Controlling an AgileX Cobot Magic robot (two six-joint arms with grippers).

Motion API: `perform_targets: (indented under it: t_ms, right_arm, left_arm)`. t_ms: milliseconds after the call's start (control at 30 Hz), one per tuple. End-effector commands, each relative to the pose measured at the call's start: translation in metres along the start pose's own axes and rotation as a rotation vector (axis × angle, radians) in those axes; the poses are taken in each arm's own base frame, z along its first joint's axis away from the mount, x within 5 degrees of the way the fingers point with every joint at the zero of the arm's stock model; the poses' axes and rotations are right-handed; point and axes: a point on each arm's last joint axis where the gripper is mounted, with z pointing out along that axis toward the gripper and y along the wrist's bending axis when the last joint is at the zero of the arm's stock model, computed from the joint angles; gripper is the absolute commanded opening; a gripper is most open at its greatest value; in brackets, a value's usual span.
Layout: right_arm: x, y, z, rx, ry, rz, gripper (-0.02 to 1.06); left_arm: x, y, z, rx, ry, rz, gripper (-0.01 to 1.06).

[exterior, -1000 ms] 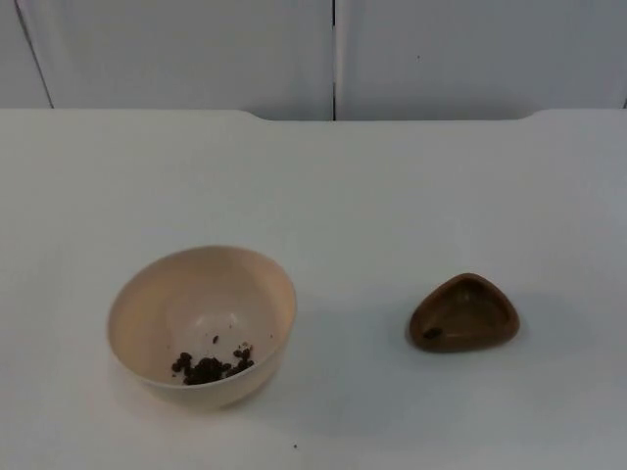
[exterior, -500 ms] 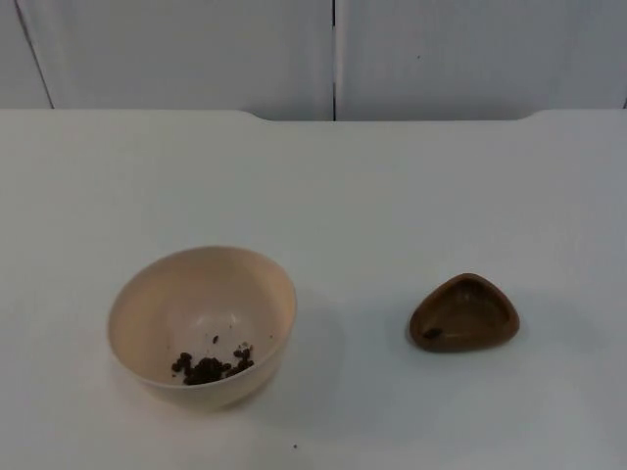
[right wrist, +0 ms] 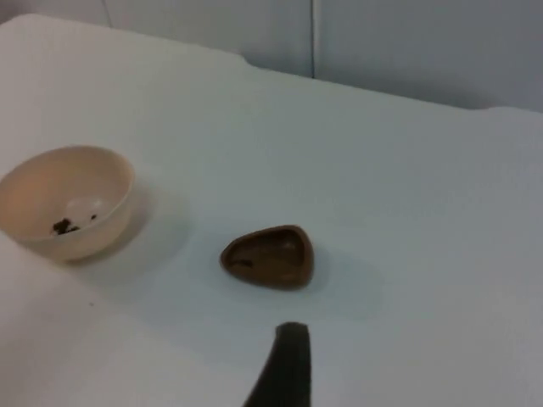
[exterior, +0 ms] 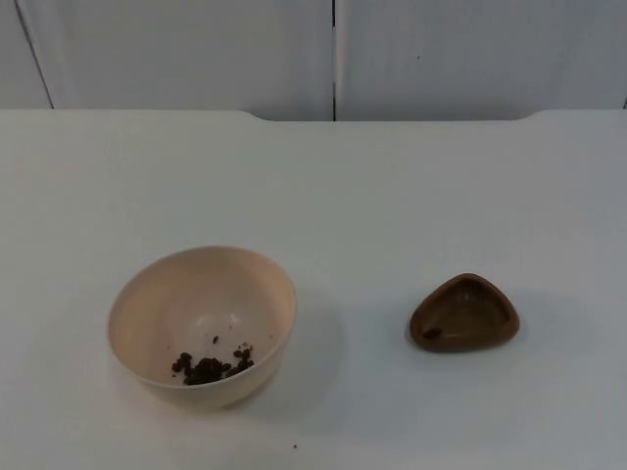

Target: Pick up the bowl with the left hand and pour the coffee beans from the cup into the bowl with the right hand.

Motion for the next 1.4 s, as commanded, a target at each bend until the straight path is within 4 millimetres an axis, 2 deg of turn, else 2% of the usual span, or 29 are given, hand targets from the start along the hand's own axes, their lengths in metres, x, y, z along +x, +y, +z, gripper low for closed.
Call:
perform_targets:
  t_ms: [0,133,367,667,1367]
  right_arm:
    - [0.01,0.003,-0.002,-0.037,0.012,-0.025,0.73]
    - [0.02,0.004,-0.002,-0.044,0.041,-0.04,0.73]
    - [0.023,0.003,0.001,-0.035,0.062,-0.038,0.73]
    - [0.023,0.003,0.001,-0.033,0.062,-0.037,0.73]
    - [0.023,0.003,0.001,-0.032,0.063,-0.03,0.73]
  left_arm:
    - [0.007,0.002,-0.006,-0.016,0.003,0.014,0.69]
    - [0.017,0.004,-0.018,-0.02,0.002,0.016,0.69]
    - [0.024,0.007,-0.02,-0.045,0.058,0.028,0.69]
    - [0.049,0.01,0.005,-0.054,0.179,0.079,0.69]
    - [0.051,0.007,0.009,-0.007,0.171,0.121,0.69]
